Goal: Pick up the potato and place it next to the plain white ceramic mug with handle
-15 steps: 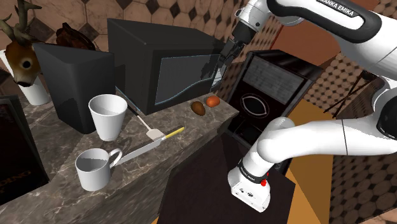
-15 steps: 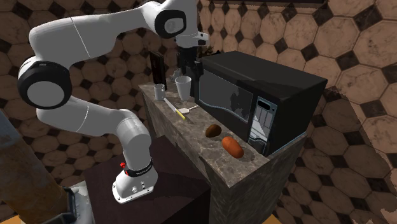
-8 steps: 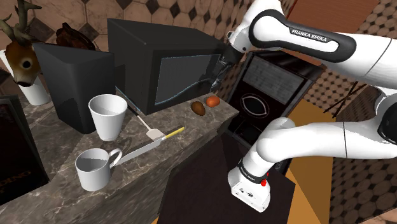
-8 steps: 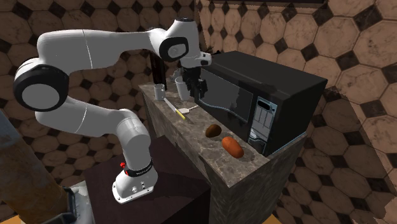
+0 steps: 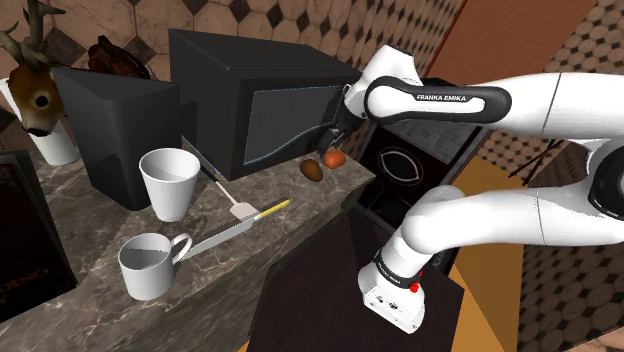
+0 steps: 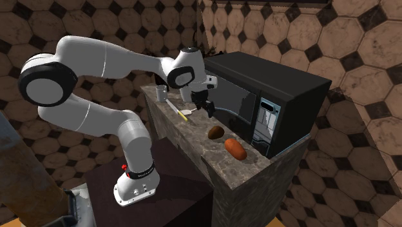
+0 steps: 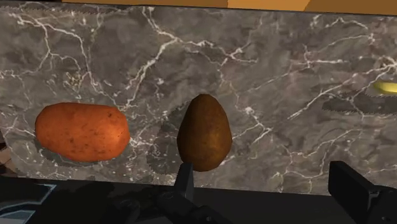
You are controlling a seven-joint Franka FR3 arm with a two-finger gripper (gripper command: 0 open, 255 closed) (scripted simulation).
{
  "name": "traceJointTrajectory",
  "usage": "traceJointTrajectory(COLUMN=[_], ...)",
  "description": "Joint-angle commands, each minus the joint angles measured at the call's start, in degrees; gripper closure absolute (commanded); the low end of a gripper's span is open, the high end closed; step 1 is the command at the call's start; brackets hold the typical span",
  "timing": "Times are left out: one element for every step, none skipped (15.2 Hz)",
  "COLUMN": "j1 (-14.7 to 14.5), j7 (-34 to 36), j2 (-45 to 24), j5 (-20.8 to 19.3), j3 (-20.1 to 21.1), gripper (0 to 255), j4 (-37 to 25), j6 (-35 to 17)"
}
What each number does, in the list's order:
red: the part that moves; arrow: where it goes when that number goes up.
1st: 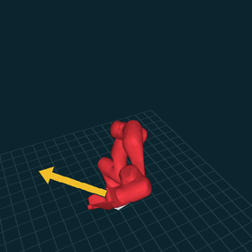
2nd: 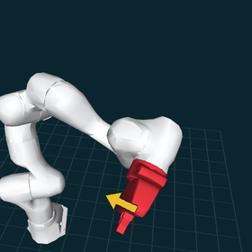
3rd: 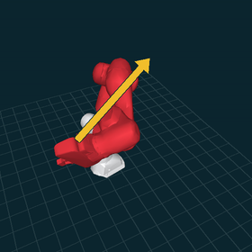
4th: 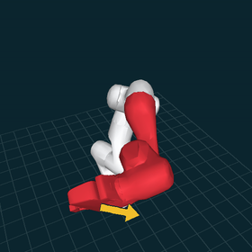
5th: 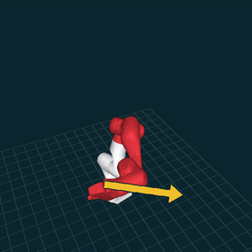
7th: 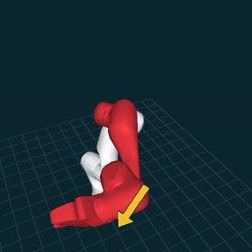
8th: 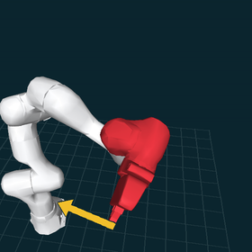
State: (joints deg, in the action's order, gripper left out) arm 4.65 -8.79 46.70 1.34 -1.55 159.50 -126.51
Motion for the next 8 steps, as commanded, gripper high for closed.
traceJointTrajectory(j1=[0.9, 1.3, 1.8, 2.3, 2.9, 3.5, 4.2, 4.3], j7=[0.0, 0.0, 0.1, 0.2, 0.3, 0.4, 0.6, 0.6], j2=[-2.1, -3.6, -5.2, -7.0, -9.0, -11.2, -13.6, -13.7], j5=[-0.9, -1.3, -1.8, -2.2, -2.7, -3.3, -3.9, -3.9], j3=[0.0, 0.0, 0.0, 0.0, 0.1, 0.1, 0.2, 0.3], gripper=[0, 0, 0, 0, 0, 0, 0, 0], j4=[2.8, 4.0, 5.1, 6.0, 6.9, 7.6, 8.2, 8.2], j6=[-5.9, -8.9, -12.0, -15.1, -18.3, -21.6, -25.0, -25.2])
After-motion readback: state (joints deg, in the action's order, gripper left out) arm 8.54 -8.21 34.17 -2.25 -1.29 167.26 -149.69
